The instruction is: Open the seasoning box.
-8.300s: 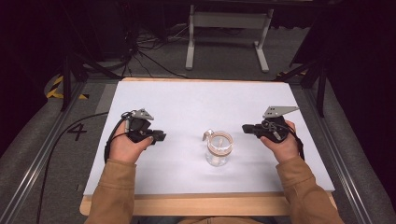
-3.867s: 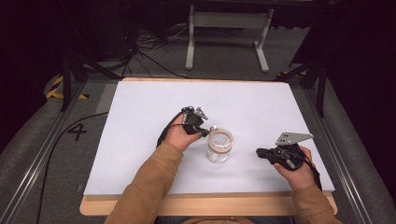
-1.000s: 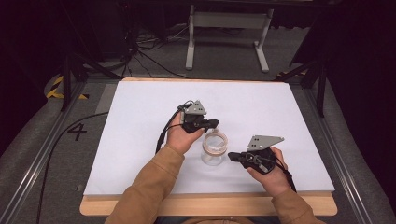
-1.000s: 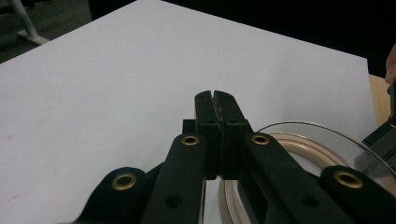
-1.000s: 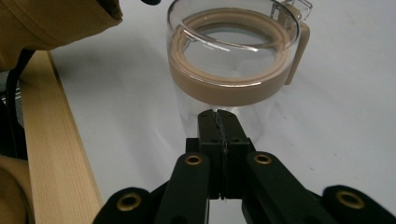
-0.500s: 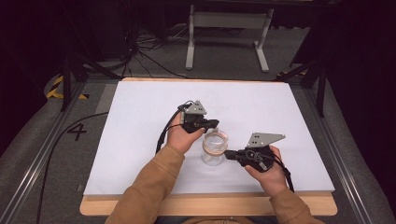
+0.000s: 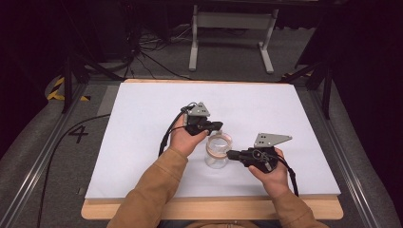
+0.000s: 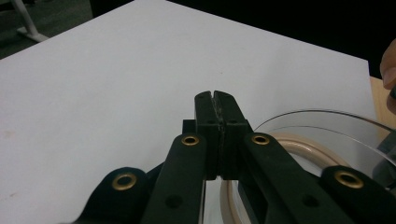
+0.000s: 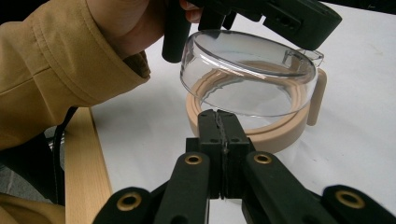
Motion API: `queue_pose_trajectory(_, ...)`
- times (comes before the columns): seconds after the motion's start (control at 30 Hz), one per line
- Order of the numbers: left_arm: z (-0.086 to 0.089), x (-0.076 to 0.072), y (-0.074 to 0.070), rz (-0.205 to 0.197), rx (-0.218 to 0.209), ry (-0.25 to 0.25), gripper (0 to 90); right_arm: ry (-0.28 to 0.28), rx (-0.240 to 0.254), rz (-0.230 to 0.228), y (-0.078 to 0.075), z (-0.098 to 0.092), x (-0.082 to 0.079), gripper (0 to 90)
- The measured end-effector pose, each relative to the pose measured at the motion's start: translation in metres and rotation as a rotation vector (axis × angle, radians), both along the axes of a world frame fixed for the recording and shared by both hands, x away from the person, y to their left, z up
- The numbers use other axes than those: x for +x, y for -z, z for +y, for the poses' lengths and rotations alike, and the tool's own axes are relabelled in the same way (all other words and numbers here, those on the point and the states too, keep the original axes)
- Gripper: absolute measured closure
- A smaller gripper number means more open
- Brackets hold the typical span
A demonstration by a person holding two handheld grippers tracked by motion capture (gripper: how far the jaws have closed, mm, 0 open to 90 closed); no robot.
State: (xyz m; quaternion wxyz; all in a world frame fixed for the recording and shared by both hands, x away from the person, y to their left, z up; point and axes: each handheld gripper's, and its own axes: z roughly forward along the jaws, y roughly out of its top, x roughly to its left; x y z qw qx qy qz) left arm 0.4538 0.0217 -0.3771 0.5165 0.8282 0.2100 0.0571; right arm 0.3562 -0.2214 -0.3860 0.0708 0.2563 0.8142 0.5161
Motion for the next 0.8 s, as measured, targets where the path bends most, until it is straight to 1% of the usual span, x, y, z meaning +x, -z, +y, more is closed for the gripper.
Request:
queue_pose_trajectory(0.13,0.001,-0.001,-0.002,0.0,-0.016,-0.009,88.9,0.001,-0.004,-0.001,0.0,0.0,0.0,90.0)
queue_pose_trajectory(0.2,0.002,-0.002,-0.004,-0.009,-0.024,-0.015,88.6,0.002,-0.005,-0.002,0.0,0.0,0.0,90.0)
queue_pose_trajectory(0.23,0.004,-0.003,-0.007,-0.011,-0.017,-0.012,88.4,0.002,-0.005,-0.003,0.0,0.0,0.0,90.0)
queue_pose_trajectory(0.27,0.005,-0.003,-0.008,-0.019,-0.026,-0.016,88.1,0.001,-0.005,-0.004,0.0,0.0,0.0,90.0)
queue_pose_trajectory(0.37,0.01,-0.005,-0.013,-0.024,-0.026,-0.028,87.3,0.004,-0.012,-0.016,-0.002,0.0,-0.001,90.0)
queue_pose_trajectory(0.43,0.016,-0.008,-0.015,-0.028,-0.031,-0.038,87.3,0.005,-0.015,-0.028,-0.004,0.001,-0.001,90.0)
queue_pose_trajectory(0.57,0.029,-0.014,-0.017,-0.033,-0.027,-0.065,86.9,-0.004,-0.012,-0.06,-0.012,0.002,0.002,90.0)
queue_pose_trajectory(0.67,0.039,-0.019,-0.013,-0.025,-0.014,-0.1,86.2,-0.006,-0.017,-0.083,-0.016,0.003,0.006,90.0)
queue_pose_trajectory(0.7,0.043,-0.02,-0.012,-0.015,-0.007,-0.108,86.2,-0.008,-0.015,-0.085,-0.016,0.004,0.008,90.0)
queue_pose_trajectory(0.8,0.055,-0.024,-0.01,-0.011,-0.005,-0.138,85.9,-0.018,-0.003,-0.092,-0.02,0.003,0.014,90.0)
